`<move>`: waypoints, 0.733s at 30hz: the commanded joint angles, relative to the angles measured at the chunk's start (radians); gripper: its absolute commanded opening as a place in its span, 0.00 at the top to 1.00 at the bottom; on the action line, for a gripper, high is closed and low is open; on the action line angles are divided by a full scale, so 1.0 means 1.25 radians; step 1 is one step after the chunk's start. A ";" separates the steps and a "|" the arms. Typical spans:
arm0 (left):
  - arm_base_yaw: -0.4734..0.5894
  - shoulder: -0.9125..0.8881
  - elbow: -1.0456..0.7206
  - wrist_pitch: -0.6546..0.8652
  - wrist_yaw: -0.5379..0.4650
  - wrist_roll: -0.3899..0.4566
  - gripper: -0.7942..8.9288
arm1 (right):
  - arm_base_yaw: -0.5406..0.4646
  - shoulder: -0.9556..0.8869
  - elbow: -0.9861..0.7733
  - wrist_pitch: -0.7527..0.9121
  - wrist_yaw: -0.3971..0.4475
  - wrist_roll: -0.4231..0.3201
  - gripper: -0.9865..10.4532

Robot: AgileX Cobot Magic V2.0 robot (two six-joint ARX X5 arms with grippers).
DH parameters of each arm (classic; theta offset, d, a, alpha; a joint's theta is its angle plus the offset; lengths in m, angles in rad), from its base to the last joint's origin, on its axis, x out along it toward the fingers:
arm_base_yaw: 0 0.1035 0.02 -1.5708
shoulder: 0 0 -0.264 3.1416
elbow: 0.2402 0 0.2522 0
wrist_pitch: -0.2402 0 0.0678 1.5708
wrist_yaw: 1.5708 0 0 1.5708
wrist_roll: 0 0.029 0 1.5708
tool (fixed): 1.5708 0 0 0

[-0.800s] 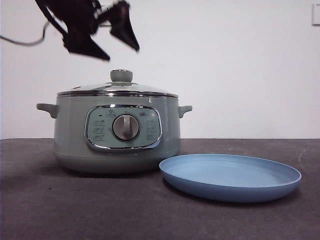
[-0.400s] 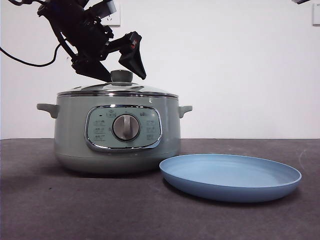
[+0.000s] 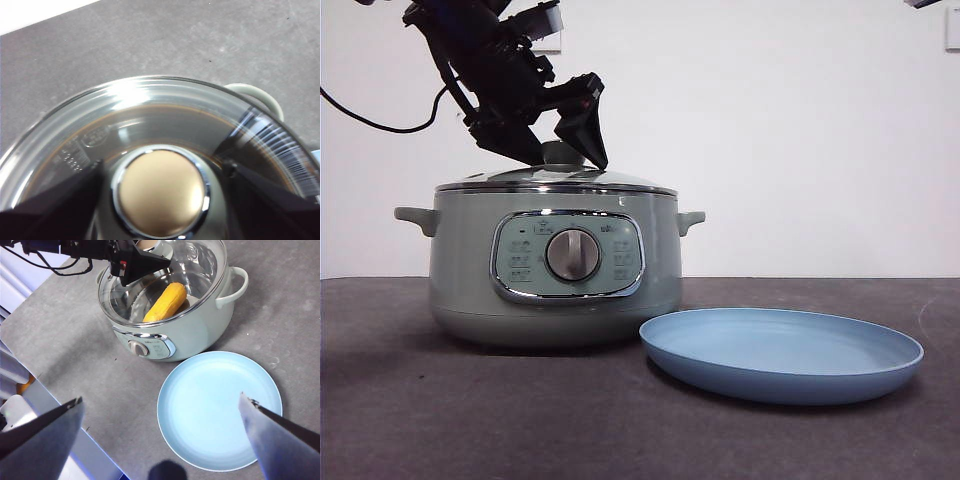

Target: Take the corn out from the steamer,put the corn on the plate,close the lid

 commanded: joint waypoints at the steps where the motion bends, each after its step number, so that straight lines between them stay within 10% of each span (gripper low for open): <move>1: -0.004 0.007 -0.004 -0.015 0.002 0.002 0.70 | 0.001 0.000 0.004 0.001 0.002 0.001 0.42; 6: -0.004 0.007 -0.004 -0.014 0.005 -0.002 0.93 | 0.001 0.000 0.004 0.001 0.002 0.001 0.42; 22: -0.003 -0.026 -0.004 0.005 0.005 -0.003 0.93 | 0.001 0.000 0.004 0.001 0.003 0.002 0.42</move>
